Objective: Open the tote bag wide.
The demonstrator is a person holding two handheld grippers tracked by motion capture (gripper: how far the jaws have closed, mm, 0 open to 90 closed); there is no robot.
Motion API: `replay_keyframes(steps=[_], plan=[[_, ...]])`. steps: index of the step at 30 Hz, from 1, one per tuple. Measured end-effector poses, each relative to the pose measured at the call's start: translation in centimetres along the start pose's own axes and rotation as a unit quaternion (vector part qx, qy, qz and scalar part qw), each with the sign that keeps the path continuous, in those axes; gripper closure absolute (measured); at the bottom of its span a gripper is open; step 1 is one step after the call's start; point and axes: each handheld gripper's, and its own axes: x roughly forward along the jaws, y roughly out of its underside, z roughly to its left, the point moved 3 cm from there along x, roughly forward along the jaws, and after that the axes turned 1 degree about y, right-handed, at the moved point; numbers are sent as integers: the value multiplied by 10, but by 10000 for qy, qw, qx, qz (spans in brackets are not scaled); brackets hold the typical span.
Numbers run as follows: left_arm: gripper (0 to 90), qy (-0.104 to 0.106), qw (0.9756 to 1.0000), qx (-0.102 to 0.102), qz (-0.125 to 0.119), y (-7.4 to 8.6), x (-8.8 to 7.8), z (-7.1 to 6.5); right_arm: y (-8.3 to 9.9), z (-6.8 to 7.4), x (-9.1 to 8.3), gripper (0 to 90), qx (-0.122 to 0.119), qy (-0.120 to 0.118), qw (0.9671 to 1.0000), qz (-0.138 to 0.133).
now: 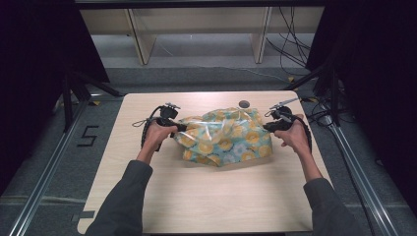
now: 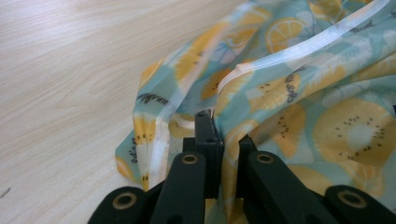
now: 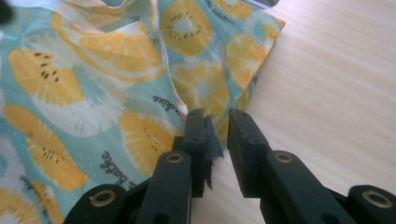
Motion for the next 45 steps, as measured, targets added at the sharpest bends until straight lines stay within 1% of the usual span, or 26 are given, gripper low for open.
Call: replay_keyframes(steps=[1,4,5,6,7,9,11,13,15,17,20,21,23,24,26,27,29,31,34,36,38,40,41,42,43,45], plan=[[874,-16,10000,-16,-67,-1,1,-2,2,-2,-5,770,42,-48,10000,-1],[873,-20,10000,85,-44,-7,1,-9,-5,5,-22,753,-8,-184,9989,-442],[873,-26,9999,151,-10,-8,0,-10,-12,11,-33,742,-121,-359,9970,-671],[872,-21,9999,139,-72,-10,0,-12,-17,15,-39,730,-56,-390,9953,-885],[872,3,9999,141,-82,-13,-2,-14,-23,19,-49,723,-202,-492,9947,-875],[871,-19,9998,191,-90,-15,-4,-16,-35,34,-63,680,-275,-849,9894,-1145],[871,-46,9997,213,-116,-17,-6,-17,-41,48,-71,636,-372,-1059,9864,-1200],[871,-10,9998,179,-133,-16,-7,-18,-44,59,-72,552,-504,-1062,9856,-1218],[870,-15,9997,219,-77,-16,-9,-18,-44,64,-66,489,-521,-1020,9877,-1068],[869,-17,9997,222,-138,-16,-11,-18,-43,66,-57,450,-558,-884,9900,-945],[869,10,9994,269,-226,-17,-14,-19,-43,63,-39,402,-640,-826,9904,-908],[869,18,9993,275,-252,-18,-14,-19,-43,64,-31,400,-516,-772,9919,-862],[869,21,9993,274,-249,-18,-15,-20,-42,64,-28,409,-486,-703,9935,-756],[869,20,9993,295,-225,-17,-15,-20,-42,61,-23,483,-677,-550,9939,-678],[868,-4,9994,288,-212,-17,-16,-19,-36,62,-19,779,-789,-462,9951,-370],[868,10,9993,288,-225,-17,-16,-19,-34,60,-21,860,-935,-375,9944,-333],[869,10,9994,272,-224,-15,-17,-16,-32,58,-27,900,-937,-395,9935,-513],[871,0,9994,245,-229,-13,-16,-15,-23,52,-43,900,-812,-419,9928,-774],[874,-1,9997,127,-207,-8,-17,-9,-2,42,-67,900,-741,-398,9889,-1226],[876,43,9998,55,-201,-6,-15,-8,27,34,-83,900,-669,-376,9871,-1405],[877,62,9997,16,-228,-5,-14,-8,55,31,-92,900,-741,-453,9851,-1484],[876,88,9997,-2,-242,-6,-12,-10,78,32,-94,900,-636,-379,9874,-1400],[876,75,9997,24,-225,-6,-10,-11,92,33,-92,900,-665,-474,9881,-1302],[876,69,9998,20,-192,-6,-9,-11,101,32,-89,900,-837,-417,9876,-1264],[874,66,9998,29,-184,-6,-7,-12,110,36,-85,900,-719,-476,9896,-1150],[874,84,9999,55,-133,-6,-5,-13,122,38,-76,900,-743,-551,9923,-822]])
